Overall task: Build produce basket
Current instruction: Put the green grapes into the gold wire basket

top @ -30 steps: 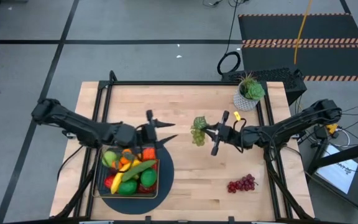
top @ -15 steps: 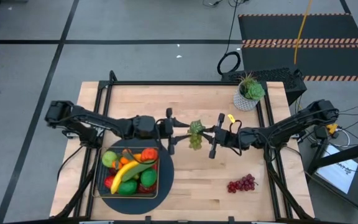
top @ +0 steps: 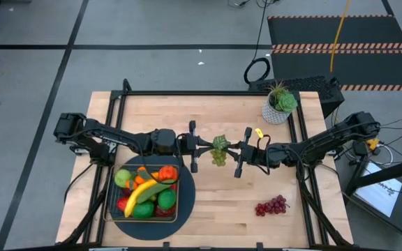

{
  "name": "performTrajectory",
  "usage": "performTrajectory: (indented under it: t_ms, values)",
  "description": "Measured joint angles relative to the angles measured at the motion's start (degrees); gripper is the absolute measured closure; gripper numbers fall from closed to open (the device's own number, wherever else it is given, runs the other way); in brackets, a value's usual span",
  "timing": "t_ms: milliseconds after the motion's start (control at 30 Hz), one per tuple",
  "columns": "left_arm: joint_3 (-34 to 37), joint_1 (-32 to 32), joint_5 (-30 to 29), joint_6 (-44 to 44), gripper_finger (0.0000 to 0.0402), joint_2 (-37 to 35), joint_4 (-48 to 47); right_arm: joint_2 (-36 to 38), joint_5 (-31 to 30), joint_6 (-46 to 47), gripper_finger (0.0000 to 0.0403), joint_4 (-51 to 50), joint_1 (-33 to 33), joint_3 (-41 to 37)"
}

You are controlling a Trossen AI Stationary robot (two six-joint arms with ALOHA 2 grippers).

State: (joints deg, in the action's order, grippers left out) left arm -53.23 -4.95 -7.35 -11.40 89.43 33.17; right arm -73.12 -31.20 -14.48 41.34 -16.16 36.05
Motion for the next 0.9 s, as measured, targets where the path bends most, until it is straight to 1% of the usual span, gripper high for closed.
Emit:
performTrajectory:
  t_ms: [67,133,267,333,433,533,600,700,833,900]
  values:
    - [0.00,-0.08,0.00,-0.29,0.0392,0.00,-0.04,0.00,0.00,-0.15,0.0389,0.00,-0.03,0.00]
    - [0.00,-0.27,-0.02,-0.61,0.0395,-0.11,-0.05,0.09,0.00,-0.16,0.0375,-0.05,-0.31,0.00]
    - [0.00,-0.96,-0.18,-4.93,0.0398,-2.18,-3.08,1.80,0.01,0.57,0.0319,-1.67,-1.58,0.11]
    - [0.00,-1.73,-1.19,-9.08,0.0399,-3.84,-7.21,3.91,0.11,1.97,0.0286,-5.19,-2.27,0.11]
    - [0.00,-3.32,-5.13,-14.69,0.0399,-5.94,-11.67,8.29,2.36,5.63,0.0241,-12.97,-2.38,0.11]
    - [0.00,-5.35,-9.38,-20.23,0.0400,-8.10,-15.09,12.79,7.88,9.75,0.0210,-21.57,-2.26,0.10]
    - [-0.04,-6.86,-10.81,-24.37,0.0400,-8.71,-16.64,15.21,9.27,10.97,0.0199,-25.79,-2.36,0.09]
    - [0.09,-9.21,-11.20,-31.68,0.0400,-9.34,-18.09,18.00,8.97,12.36,0.0196,-29.93,-2.69,0.11]
    - [0.02,-12.42,-11.19,-43.05,0.0400,-9.33,-20.53,19.75,8.98,12.46,0.0201,-32.01,-2.71,0.09]
    - [0.02,-13.74,-11.17,-47.04,0.0401,-9.31,-20.89,19.89,8.96,12.51,0.0204,-32.12,-2.71,0.09]
